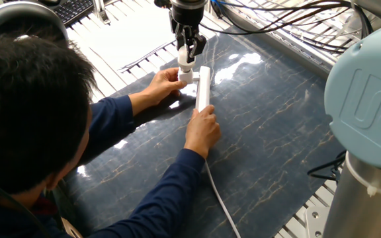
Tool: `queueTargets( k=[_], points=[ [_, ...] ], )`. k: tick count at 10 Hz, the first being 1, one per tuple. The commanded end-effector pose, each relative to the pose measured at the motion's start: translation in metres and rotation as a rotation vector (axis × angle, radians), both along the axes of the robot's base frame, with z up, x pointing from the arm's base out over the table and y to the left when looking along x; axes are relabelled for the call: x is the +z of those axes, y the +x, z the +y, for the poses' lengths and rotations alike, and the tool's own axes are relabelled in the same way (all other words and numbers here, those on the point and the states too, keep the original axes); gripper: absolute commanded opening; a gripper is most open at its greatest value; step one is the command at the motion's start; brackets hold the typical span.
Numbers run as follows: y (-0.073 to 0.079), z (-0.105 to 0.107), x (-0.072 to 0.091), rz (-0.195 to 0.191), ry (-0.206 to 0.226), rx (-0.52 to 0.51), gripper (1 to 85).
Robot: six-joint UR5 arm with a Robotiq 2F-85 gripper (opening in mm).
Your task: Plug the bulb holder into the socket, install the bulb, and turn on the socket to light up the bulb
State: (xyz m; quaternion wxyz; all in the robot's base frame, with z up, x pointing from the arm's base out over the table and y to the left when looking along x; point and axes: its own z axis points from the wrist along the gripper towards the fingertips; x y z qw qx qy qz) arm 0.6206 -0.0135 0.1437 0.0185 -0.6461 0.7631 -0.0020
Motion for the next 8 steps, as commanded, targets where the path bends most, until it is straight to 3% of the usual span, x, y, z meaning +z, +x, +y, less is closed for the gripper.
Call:
queueTargets(
  k=[1,5,8],
  points=[
    [0.0008,0.0034,0.0014,0.005,0.011,-0.033,1.0],
    [-0.0024,0.0020,0.0010,0.021,0.005,-0.067,1.0],
    [-0.0034,0.0086,-0.0005,0.033,0.031,-0.129,1.0]
  ],
)
